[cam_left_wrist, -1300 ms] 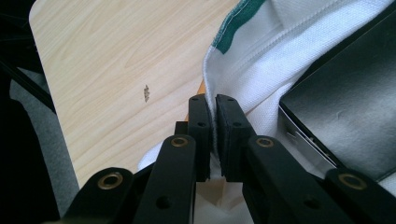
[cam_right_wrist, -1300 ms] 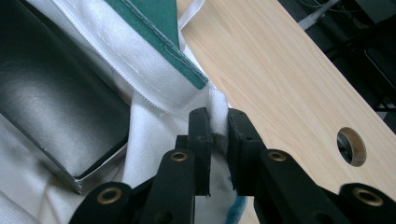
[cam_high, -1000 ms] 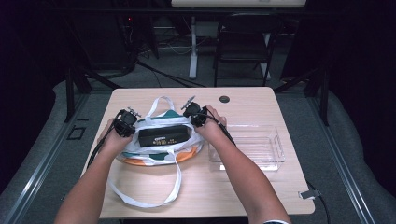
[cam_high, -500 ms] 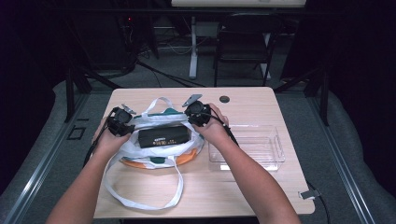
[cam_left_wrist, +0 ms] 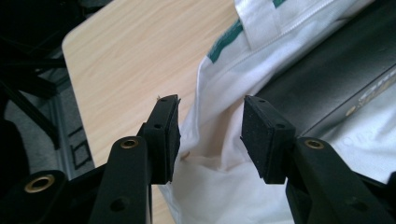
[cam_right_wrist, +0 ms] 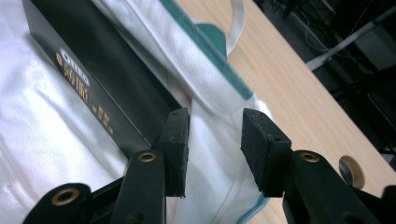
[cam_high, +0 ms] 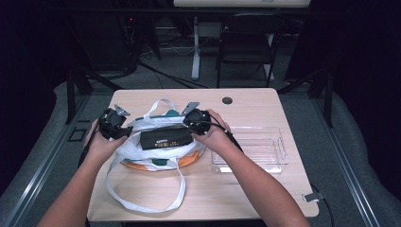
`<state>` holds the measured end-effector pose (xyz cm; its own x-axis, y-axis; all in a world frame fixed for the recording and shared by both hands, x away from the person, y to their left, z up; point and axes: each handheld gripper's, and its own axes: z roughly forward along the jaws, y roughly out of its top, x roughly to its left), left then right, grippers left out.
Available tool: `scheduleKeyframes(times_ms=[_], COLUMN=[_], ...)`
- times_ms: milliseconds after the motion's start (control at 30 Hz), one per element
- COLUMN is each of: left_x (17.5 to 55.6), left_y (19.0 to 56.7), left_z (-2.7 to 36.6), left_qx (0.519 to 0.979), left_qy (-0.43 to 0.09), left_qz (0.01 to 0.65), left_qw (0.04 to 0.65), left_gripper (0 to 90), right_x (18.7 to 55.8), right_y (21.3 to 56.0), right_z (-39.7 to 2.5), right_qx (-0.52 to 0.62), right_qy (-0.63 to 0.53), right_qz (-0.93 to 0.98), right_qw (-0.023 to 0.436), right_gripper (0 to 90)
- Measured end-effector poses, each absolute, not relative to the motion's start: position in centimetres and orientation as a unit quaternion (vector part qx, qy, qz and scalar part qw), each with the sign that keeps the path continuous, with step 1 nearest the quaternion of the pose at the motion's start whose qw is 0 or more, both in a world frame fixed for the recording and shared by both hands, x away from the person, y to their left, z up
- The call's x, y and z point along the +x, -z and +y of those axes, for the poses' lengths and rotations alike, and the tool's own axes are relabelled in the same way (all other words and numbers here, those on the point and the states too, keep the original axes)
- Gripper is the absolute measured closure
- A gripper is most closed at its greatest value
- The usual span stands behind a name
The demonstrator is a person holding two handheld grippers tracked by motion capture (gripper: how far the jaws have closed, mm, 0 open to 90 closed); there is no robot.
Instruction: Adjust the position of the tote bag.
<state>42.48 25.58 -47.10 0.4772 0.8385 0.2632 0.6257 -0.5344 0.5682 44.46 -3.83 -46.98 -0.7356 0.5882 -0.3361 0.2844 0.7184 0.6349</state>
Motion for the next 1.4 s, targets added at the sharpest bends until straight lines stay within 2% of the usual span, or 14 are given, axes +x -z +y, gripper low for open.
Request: scheduleKeyframes(times_ms=[300,833,900,1000,1167,1400], left_x=[42.2,43.5,43.8,44.1,44.2,44.2], left_y=[49.2,51.7,52.3,53.1,53.3,53.1], left_z=[26.0,24.2,24.1,24.2,24.1,24.3], left_qx=[0.842,0.866,0.873,0.872,0.871,0.872], left_qy=[-0.249,-0.246,-0.246,-0.242,-0.237,-0.231], left_qz=[0.441,0.41,0.403,0.409,0.413,0.413], left_qw=[0.184,0.146,0.119,0.116,0.121,0.127], left_gripper=[57.6,66.7,67.2,68.9,78.1,84.4], right_x=[44.9,45.6,45.6,45.7,45.8,45.9], right_y=[48.2,49.1,49.2,49.4,49.6,49.7], right_z=[-3.8,-3.8,-3.8,-3.7,-3.7,-3.6], right_qx=[0.255,0.262,0.261,0.263,0.267,0.271], right_qy=[-0.26,-0.23,-0.229,-0.225,-0.223,-0.218], right_qz=[0.896,0.905,0.906,0.907,0.908,0.91], right_qw=[0.255,0.242,0.243,0.239,0.236,0.225], right_gripper=[61.5,61.3,61.0,61.0,61.6,65.3])
